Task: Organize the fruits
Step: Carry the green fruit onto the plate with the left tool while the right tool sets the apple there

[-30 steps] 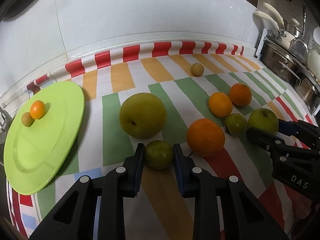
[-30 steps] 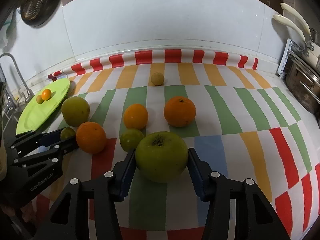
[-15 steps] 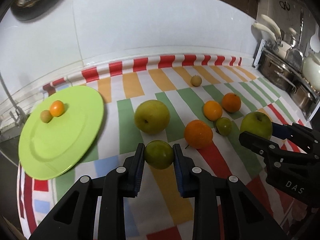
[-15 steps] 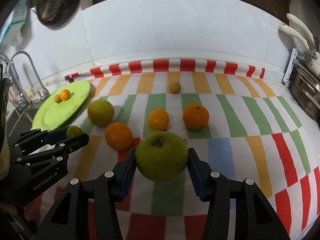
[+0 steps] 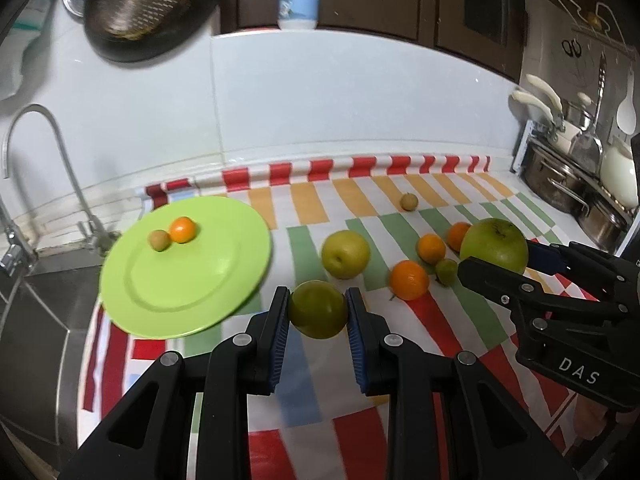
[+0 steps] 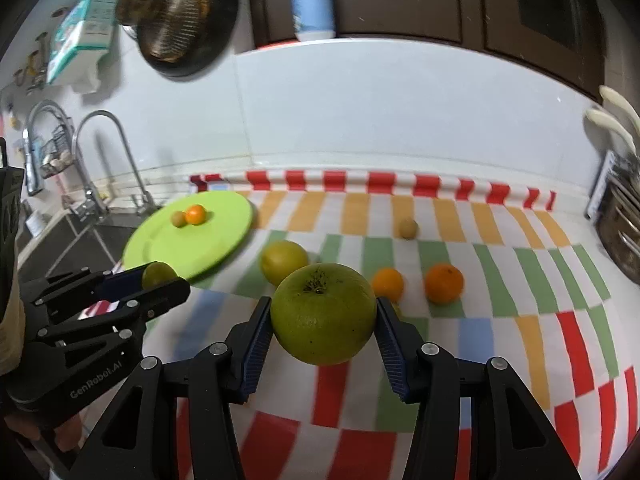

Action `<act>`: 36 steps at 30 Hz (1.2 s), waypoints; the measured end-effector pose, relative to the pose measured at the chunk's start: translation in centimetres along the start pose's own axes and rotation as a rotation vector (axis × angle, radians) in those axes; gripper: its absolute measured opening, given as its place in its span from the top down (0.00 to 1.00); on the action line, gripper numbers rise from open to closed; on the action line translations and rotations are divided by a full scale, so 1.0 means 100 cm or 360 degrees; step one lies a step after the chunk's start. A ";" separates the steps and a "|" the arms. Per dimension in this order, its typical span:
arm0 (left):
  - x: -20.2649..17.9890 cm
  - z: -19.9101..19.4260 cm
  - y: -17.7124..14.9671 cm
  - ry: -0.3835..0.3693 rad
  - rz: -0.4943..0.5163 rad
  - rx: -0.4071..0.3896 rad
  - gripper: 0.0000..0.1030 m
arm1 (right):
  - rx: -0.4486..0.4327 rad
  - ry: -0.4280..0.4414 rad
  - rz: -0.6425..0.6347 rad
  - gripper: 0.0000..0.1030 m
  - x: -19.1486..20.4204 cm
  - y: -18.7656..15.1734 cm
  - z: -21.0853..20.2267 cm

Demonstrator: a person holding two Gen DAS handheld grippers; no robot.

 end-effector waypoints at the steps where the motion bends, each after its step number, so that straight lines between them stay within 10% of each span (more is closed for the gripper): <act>1: 0.003 -0.003 -0.001 0.0011 -0.0007 -0.0006 0.73 | -0.0006 0.0012 -0.0013 0.50 0.005 0.001 -0.001; 36: 0.139 0.031 -0.024 0.0342 -0.0146 0.0073 0.73 | 0.0115 0.0361 -0.0344 0.50 0.143 0.032 0.105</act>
Point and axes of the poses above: each gripper's, at about its wrist camera, not at the fingertips, and z roughly the way its jaws point, x to its left, y to its top, the point moved 5 cm from there along z, roughly the way its jaws point, and after that the axes turned 13 degrees about z, right-handed, at the moved point
